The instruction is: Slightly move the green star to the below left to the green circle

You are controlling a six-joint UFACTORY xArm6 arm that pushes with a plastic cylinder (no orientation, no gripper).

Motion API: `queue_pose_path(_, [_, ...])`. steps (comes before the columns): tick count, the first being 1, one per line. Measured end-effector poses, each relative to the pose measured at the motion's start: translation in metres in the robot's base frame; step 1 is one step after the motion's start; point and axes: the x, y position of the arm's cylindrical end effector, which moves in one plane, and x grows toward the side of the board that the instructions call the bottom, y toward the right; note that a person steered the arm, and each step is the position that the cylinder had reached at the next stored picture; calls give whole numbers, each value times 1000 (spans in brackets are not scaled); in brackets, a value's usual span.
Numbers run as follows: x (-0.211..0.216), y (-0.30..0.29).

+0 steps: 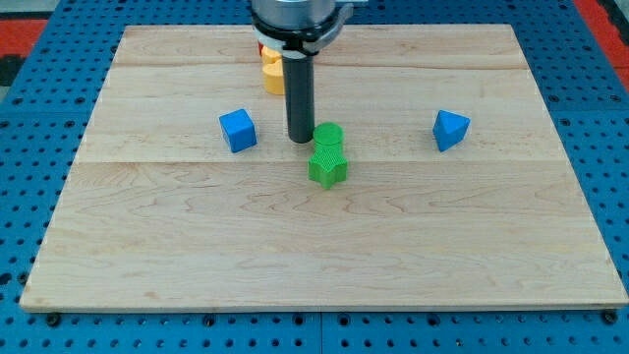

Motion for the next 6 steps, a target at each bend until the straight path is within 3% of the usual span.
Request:
queue_pose_path(1, [38, -6])
queue_pose_path(2, [113, -6])
queue_pose_path(3, [124, 31])
queue_pose_path(4, [85, 64])
queue_pose_path(6, [90, 6])
